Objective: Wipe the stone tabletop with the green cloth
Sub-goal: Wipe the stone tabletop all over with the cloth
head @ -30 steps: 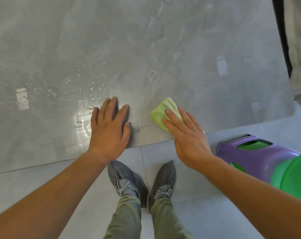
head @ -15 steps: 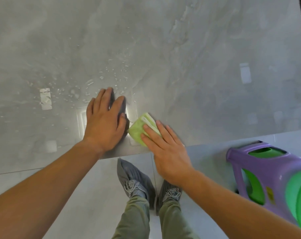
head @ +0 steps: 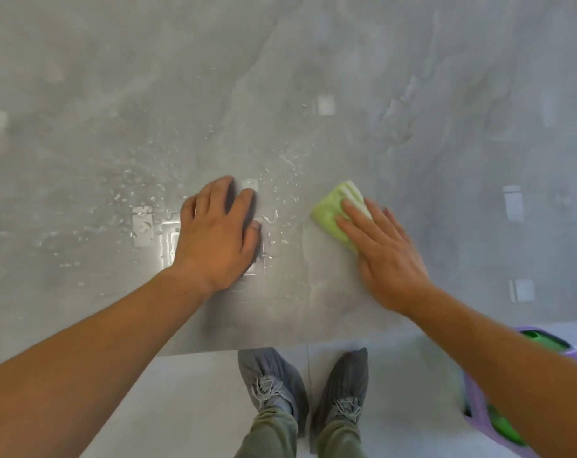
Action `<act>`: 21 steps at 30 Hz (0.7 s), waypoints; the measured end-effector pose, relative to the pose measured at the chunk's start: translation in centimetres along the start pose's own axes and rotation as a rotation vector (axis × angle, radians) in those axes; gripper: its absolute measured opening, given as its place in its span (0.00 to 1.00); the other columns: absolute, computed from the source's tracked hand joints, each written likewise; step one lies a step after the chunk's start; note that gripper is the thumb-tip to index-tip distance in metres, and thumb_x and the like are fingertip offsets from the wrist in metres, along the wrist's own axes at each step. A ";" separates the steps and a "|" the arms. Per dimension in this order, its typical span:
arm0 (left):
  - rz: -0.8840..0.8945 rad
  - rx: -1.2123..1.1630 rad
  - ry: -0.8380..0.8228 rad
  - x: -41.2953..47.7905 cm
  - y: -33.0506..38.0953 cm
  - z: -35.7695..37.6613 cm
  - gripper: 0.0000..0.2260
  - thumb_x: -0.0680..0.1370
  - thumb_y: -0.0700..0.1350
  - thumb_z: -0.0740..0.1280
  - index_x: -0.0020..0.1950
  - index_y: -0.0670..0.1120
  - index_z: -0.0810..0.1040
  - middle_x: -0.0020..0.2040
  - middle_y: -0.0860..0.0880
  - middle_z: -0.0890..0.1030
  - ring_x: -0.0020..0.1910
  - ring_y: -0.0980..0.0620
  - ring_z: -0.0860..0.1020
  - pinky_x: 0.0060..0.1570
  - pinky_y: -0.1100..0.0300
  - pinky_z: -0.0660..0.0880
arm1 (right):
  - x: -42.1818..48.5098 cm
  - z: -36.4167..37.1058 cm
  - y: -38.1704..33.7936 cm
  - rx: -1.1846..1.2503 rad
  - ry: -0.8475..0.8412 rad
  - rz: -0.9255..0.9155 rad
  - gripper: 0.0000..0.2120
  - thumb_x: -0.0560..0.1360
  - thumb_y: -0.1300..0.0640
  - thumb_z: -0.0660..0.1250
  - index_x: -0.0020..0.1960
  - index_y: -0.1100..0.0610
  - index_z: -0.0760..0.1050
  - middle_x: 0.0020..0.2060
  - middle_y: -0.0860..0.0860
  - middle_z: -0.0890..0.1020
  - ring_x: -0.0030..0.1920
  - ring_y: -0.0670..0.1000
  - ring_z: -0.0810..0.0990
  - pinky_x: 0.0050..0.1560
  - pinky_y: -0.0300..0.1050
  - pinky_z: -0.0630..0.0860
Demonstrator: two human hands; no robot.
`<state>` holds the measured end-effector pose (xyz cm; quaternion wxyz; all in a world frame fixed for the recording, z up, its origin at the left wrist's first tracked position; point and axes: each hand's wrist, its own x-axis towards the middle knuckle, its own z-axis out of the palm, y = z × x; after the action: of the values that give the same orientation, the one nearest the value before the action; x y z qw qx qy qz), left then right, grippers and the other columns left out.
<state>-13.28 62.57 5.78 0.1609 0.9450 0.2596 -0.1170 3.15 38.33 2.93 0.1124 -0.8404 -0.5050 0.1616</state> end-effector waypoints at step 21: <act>-0.141 0.034 0.031 23.1 -4.5 -7.4 0.27 0.83 0.60 0.48 0.81 0.52 0.51 0.82 0.43 0.43 0.81 0.41 0.43 0.77 0.45 0.42 | 30.5 -8.7 9.4 0.102 0.190 0.487 0.31 0.76 0.64 0.55 0.78 0.50 0.58 0.80 0.48 0.52 0.79 0.59 0.50 0.78 0.57 0.48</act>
<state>4.71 79.42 4.41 0.1319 0.9287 0.3259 -0.1178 27.55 60.74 2.84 0.1594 -0.9418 -0.2662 0.1296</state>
